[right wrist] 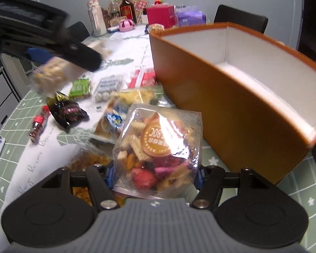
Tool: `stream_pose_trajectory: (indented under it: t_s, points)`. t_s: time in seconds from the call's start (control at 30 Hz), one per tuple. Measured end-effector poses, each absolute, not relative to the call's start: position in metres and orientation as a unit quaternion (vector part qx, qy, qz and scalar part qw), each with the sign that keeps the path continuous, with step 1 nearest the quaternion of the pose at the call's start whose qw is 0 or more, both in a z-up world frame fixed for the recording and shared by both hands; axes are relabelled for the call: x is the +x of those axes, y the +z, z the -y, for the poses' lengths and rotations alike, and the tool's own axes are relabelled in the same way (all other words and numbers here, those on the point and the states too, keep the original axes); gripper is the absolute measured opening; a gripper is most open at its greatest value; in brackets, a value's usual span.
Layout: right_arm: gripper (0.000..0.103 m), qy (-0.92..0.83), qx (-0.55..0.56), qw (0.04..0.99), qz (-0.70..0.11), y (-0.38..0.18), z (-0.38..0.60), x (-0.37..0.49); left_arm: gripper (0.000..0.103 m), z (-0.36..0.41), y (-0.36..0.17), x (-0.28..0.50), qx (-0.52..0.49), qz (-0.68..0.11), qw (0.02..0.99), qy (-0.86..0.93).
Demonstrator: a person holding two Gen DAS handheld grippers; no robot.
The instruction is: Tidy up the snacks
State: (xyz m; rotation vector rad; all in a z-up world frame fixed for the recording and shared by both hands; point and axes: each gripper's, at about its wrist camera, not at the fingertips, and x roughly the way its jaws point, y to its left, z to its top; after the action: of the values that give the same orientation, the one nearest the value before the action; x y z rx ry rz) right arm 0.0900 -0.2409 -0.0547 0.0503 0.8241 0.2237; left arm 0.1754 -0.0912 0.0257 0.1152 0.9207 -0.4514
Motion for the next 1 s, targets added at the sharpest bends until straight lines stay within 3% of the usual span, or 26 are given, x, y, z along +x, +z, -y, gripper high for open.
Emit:
stream_pose_trajectory:
  t_s: [0.6, 1.0]
  points:
    - [0.063, 0.157, -0.045, 0.926, -0.341, 0.058, 0.323, 0.102, 0.092, 0.158, 0.096, 0.184, 0.096, -0.383, 0.886, -0.244]
    - [0.063, 0.116, -0.057, 0.925, -0.358, 0.074, 0.411, 0.154, 0.092, 0.227, 0.066, 0.211, 0.130, -0.378, 0.874, -0.276]
